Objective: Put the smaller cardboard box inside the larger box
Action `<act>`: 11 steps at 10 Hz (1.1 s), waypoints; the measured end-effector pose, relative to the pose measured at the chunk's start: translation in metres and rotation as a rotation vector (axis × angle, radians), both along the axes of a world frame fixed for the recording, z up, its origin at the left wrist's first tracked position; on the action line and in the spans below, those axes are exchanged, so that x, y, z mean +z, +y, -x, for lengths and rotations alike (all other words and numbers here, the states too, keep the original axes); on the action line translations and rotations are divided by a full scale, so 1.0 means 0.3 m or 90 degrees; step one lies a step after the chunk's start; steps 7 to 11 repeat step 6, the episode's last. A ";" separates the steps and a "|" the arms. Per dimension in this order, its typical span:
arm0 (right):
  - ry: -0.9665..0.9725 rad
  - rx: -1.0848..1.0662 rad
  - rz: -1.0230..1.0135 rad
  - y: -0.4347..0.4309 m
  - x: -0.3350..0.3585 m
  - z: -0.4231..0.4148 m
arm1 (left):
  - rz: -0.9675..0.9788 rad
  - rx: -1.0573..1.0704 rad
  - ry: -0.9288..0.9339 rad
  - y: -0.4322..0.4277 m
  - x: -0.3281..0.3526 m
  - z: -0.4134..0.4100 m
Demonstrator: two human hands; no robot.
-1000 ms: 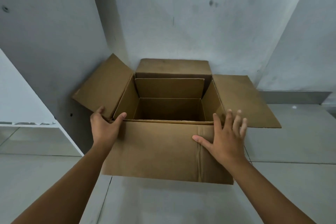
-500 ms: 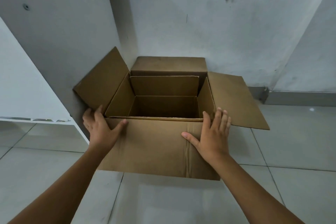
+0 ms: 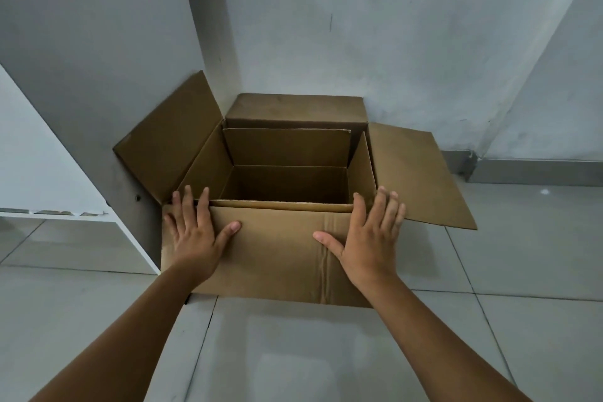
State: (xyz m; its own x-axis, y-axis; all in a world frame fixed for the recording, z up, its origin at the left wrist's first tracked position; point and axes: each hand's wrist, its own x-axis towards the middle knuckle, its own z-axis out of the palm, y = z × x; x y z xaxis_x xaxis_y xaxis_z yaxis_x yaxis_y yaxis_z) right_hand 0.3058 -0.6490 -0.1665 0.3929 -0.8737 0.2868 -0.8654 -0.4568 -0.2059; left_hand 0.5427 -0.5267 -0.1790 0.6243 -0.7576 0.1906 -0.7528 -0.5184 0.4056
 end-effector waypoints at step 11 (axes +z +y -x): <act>0.010 0.084 -0.178 0.015 0.403 0.110 | -0.103 -0.075 0.055 0.020 0.512 0.177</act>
